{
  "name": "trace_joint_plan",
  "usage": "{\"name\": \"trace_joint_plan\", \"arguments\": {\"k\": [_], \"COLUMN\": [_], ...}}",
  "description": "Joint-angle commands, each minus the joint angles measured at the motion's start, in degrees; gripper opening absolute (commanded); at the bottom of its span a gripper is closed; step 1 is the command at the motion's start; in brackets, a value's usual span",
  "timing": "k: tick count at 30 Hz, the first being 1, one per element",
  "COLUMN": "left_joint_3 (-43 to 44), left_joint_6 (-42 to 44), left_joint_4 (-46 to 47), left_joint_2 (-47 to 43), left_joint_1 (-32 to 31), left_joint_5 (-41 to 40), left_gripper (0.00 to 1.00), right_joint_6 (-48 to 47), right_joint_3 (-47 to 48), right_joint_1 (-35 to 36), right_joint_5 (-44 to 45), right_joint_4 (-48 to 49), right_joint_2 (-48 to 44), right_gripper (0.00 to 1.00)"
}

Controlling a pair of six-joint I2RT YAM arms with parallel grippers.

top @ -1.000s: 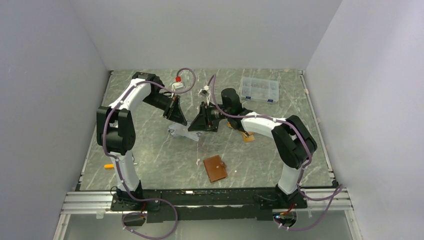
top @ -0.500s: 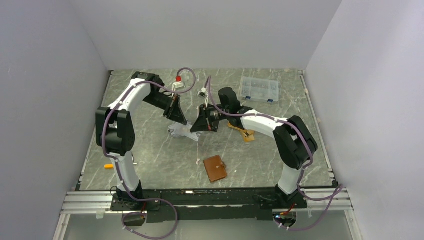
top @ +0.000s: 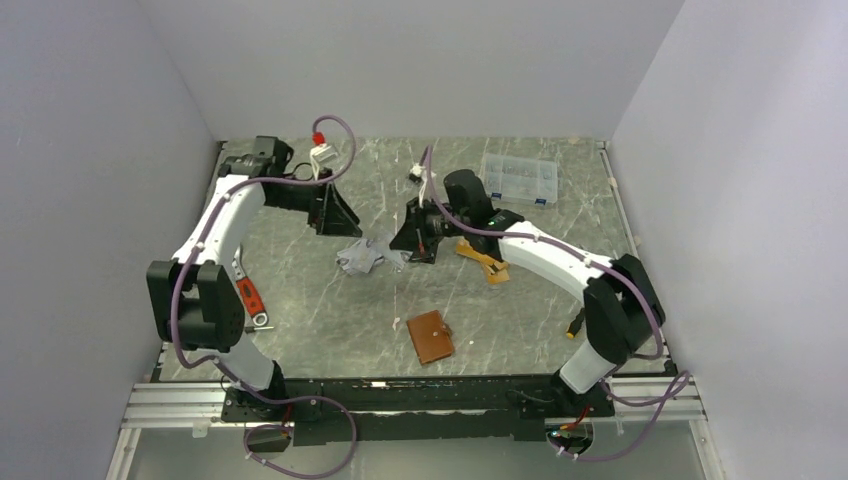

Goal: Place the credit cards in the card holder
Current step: Pick up the credit card from the center of the board.

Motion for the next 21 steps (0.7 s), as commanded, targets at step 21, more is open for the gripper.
{"name": "trace_joint_plan", "arguments": {"k": [21], "left_joint_3": [-20.76], "left_joint_6": [-14.37], "left_joint_4": [23.66], "left_joint_2": [-27.54], "left_joint_1": [9.73], "left_joint_5": [-8.25], "left_gripper": [0.99], "right_joint_6": [2.58], "right_joint_3": [8.33], "right_joint_1": [5.85], "right_joint_5": [26.60], "right_joint_4": [-13.03], "right_joint_2": [-10.01], "right_gripper": [0.00]}}
